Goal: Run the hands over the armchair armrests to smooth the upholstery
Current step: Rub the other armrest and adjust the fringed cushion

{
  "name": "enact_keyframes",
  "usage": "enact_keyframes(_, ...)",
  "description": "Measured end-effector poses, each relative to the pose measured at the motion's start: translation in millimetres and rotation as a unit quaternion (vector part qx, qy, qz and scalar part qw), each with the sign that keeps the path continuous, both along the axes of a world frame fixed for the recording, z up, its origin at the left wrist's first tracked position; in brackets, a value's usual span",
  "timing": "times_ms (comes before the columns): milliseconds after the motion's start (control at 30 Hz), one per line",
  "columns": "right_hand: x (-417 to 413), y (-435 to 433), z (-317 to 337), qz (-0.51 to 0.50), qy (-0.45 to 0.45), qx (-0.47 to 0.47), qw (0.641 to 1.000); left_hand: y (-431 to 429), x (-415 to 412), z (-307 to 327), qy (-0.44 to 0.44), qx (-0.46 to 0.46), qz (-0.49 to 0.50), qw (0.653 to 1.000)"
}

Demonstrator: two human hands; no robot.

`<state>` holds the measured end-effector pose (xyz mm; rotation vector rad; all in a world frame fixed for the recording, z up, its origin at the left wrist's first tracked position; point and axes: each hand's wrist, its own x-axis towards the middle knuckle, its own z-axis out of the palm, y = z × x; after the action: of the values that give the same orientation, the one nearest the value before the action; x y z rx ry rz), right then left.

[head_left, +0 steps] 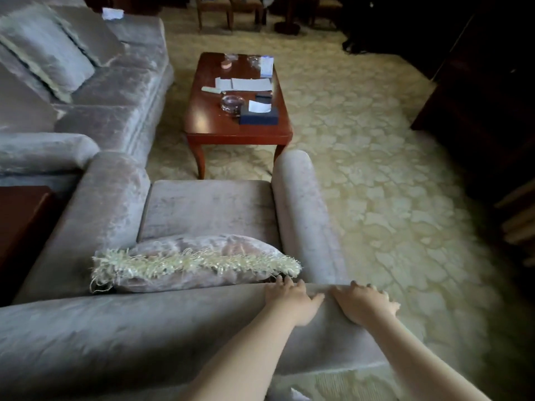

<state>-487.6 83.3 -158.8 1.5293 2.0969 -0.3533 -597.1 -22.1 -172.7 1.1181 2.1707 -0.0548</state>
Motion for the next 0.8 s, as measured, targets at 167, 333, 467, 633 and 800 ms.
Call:
enact_keyframes(167, -1, 7, -4, -0.038, 0.031, -0.011, 0.999, 26, 8, -15, -0.007, 0.000, 0.006, 1.000)
enact_keyframes(333, -3, 7, 1, -0.033, 0.024, -0.004, 0.999, 20, 7, -12, -0.013, 0.018, -0.022, 1.000)
enact_keyframes(467, -4, 3, 2, -0.041, 0.017, -0.007, 0.999, -2, -1, -9, -0.019, 0.036, -0.041, 0.998)
enact_keyframes(633, -39, -17, 2, -0.032, -0.058, 0.006, 0.998, -58, -39, -6, 0.009, 0.045, -0.041, 0.998)
enact_keyframes(800, -135, -109, -15, 0.152, 0.098, -0.137, 0.974, -135, -93, 3, 0.029, 0.035, 0.012, 0.999)
